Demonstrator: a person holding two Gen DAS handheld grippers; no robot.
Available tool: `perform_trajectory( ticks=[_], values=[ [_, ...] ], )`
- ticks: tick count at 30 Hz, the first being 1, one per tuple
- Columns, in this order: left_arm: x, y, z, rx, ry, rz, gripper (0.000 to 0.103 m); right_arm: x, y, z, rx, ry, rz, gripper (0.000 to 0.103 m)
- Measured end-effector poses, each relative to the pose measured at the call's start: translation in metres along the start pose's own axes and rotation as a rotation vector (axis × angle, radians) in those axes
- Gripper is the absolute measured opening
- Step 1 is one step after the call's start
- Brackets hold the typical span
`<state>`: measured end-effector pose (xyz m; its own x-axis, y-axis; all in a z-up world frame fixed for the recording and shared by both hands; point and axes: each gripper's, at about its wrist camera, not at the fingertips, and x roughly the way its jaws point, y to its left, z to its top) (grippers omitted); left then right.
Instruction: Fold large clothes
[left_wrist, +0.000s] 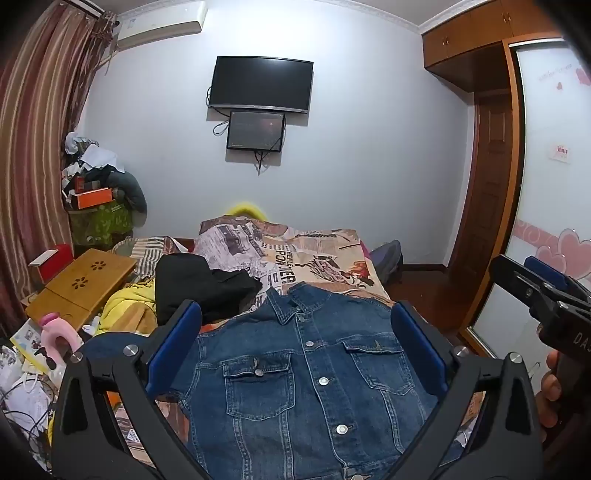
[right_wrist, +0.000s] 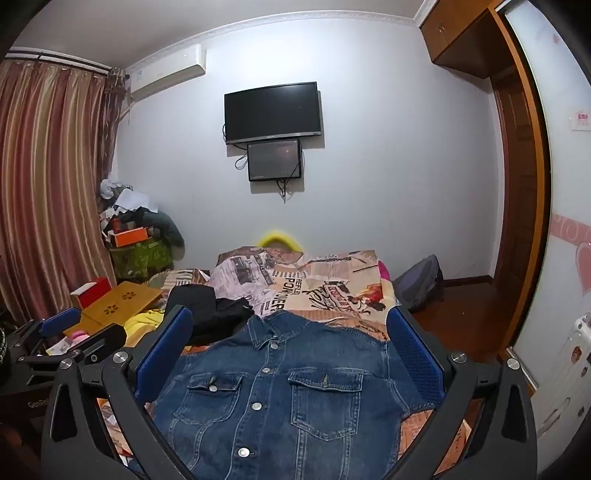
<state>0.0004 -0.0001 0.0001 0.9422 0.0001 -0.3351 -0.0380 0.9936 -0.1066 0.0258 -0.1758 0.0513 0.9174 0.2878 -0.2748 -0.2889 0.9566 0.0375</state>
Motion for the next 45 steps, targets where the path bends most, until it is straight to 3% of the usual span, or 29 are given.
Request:
perform_trajectory(
  ticks=[4,45],
  values=[
    [-0.001,0.000,0.001,-0.002,-0.004,-0.004,0.103,0.008,0.000,0.002,0.002,0.036,0.005,0.103],
    [0.004,0.001,-0.004,0.007,0.003,0.006,0.103,0.015,0.003,-0.004,-0.005,0.055,0.025,0.103]
  ],
)
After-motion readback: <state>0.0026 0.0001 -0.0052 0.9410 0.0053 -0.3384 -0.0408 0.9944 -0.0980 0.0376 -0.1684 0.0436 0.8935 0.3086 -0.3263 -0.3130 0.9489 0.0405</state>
